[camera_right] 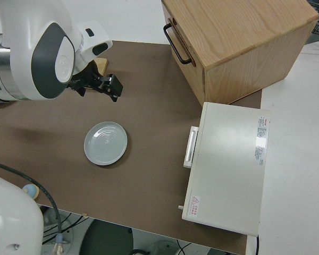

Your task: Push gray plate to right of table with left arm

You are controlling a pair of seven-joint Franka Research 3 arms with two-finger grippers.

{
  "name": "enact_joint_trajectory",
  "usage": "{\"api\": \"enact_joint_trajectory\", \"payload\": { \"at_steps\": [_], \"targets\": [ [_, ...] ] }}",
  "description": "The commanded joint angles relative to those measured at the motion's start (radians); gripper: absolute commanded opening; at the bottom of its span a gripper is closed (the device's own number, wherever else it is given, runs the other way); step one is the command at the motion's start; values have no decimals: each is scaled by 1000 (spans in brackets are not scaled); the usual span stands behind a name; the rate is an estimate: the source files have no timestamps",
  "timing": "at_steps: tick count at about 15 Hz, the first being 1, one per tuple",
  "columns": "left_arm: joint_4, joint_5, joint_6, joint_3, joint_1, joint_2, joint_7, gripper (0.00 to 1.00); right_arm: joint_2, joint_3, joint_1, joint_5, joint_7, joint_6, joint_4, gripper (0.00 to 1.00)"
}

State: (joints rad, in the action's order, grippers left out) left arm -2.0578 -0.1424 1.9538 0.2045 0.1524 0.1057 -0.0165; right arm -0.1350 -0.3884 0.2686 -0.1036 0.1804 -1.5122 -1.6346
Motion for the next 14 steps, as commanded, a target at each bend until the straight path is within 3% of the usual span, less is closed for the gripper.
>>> {"api": "enact_joint_trajectory", "payload": {
  "at_steps": [1, 10, 14],
  "targets": [
    [48, 46, -96, 9, 18, 52, 4, 991, -15, -7, 15, -18, 2, -2, -17, 996],
    [378, 53, -453, 16, 18, 31, -29, 991, -15, -6, 15, -18, 2, -2, -17, 996],
    [413, 52, -512, 23, 12, 20, -52, 991, -17, -6, 15, -18, 2, -3, -17, 996]
  ]
}}
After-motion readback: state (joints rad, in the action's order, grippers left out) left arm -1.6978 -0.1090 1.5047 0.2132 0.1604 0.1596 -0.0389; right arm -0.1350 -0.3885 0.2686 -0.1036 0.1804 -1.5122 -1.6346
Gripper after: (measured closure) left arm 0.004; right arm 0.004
